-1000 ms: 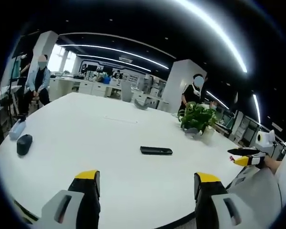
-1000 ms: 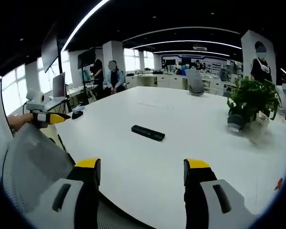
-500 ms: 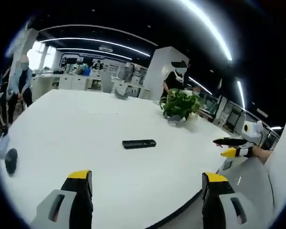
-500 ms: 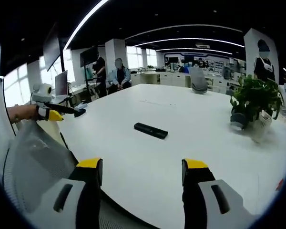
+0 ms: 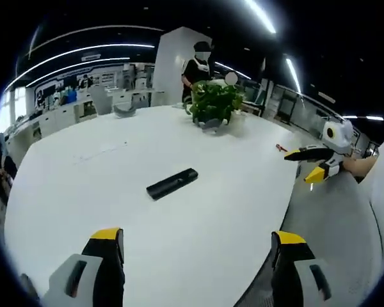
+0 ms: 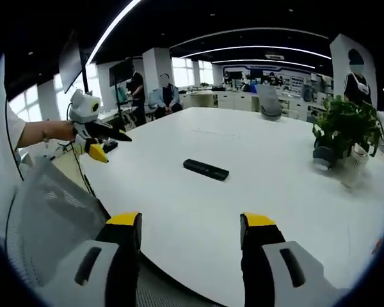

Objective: Press the specified remote control buttons in sequence, fully releasing each button before pressing the next.

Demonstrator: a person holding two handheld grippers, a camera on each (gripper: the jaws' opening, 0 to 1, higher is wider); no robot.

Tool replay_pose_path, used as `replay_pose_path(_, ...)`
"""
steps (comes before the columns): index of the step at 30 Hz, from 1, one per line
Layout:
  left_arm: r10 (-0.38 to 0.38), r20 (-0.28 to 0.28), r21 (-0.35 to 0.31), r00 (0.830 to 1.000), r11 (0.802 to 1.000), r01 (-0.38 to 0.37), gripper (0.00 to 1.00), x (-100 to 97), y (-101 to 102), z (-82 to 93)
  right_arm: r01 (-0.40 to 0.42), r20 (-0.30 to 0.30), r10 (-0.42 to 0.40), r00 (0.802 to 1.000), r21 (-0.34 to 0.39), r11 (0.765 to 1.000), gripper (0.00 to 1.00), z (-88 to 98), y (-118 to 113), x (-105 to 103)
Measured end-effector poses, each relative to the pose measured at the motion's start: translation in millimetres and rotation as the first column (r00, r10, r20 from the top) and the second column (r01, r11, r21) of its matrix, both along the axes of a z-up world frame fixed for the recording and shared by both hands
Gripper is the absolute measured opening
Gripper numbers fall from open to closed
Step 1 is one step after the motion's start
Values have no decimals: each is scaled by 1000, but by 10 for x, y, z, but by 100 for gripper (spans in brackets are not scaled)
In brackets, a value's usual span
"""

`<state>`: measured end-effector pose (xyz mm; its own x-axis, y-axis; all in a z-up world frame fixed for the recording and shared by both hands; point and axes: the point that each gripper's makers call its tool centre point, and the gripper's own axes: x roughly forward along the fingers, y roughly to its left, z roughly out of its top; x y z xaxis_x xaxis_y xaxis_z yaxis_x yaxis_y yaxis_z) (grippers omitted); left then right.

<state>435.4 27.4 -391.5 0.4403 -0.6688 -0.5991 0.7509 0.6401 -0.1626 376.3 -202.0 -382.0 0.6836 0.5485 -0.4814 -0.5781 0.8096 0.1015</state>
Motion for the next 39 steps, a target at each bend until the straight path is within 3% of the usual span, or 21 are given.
replay_pose_path(6,-109,2,90,994,990,108,100,193,-153,-120,67,17,-67,998,15,998,64,39,-106,56)
replay_pose_path(16,-185,-30,128,982,974,187,100,492,-347,-310,133,25,-133,991,-5,991,62,35,-224,85)
replay_pose_path(28,-290,8,223,957,934,281,94,809,-429,-491,145,3,-145,989,-37,989,60,-30,-265,72)
replay_pose_path(32,-308,2,229,951,926,299,91,941,-445,-539,143,-9,-143,990,-37,989,59,-50,-265,64)
replay_pose_path(39,-343,-8,301,939,895,330,86,1102,-409,-649,131,-31,-133,991,-51,990,55,-98,-260,43)
